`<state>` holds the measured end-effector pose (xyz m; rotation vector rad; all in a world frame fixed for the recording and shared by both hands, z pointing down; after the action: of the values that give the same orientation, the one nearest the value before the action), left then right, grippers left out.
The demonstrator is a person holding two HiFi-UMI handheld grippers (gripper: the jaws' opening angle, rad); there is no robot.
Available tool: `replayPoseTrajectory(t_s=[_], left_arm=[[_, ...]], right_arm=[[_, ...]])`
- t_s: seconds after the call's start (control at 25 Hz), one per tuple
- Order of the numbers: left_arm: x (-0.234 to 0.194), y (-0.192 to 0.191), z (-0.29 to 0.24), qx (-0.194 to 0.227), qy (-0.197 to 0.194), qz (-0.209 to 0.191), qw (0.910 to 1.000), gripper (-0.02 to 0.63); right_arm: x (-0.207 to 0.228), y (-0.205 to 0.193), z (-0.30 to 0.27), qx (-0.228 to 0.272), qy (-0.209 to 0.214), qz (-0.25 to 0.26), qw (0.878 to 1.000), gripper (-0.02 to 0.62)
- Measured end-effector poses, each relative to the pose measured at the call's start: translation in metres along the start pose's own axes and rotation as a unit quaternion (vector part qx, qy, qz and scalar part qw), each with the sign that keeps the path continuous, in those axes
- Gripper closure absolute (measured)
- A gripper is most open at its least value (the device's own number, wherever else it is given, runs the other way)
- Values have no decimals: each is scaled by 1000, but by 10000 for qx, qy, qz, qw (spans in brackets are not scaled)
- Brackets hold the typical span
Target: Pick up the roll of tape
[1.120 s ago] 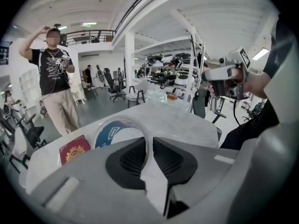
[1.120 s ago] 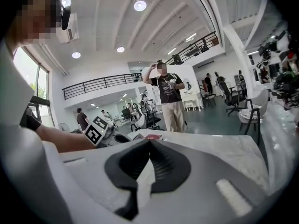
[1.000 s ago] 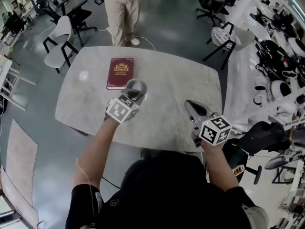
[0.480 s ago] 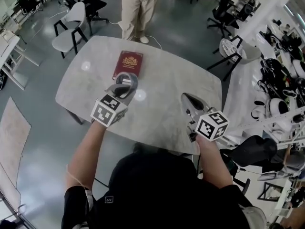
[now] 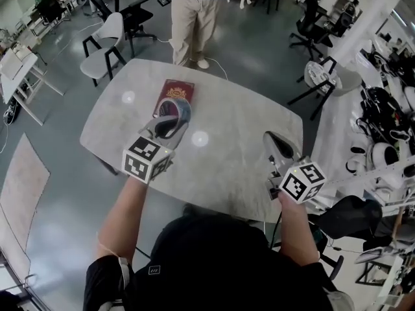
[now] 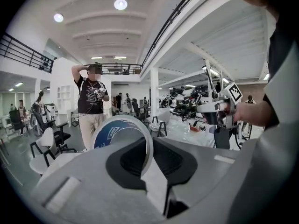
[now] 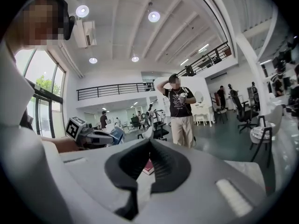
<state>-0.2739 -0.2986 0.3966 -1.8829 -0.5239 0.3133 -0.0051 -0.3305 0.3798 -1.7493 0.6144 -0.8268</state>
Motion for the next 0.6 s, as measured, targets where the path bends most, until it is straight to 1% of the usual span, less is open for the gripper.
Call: replayPoseTrajectory(t_s=[0.12, 0.24, 0.32, 0.44, 0.6], left_arm=[[-4, 30, -1, 333, 61, 72, 9994, 552], [-5, 58, -1, 660, 286, 13, 9974, 552], [0, 73, -3, 860, 467, -13, 9952, 552], [14, 81, -4, 1051, 610, 68, 9926, 552], [27, 67, -8, 1067, 647, 99, 9921, 552]], right_arm=[[10, 15, 21, 307, -90, 129, 9994, 593], [13, 28, 37, 403, -82, 708, 9966, 592], [19, 35, 45, 507, -84, 886, 9947, 592], [33, 40, 54, 755, -62, 622, 9952, 594], [42, 37, 57, 820, -78, 445, 9956, 594]])
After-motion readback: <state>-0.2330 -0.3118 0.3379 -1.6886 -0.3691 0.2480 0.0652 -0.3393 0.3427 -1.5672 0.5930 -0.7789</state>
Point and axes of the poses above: the fingertips, and each gripper's own axes: z backward along the fingers, x to its right, y out of its top, the point moved 4 cm from there along z, backward along the fingers, and after that the axes turned 3 degrees about -x, right-handed, at the moved point
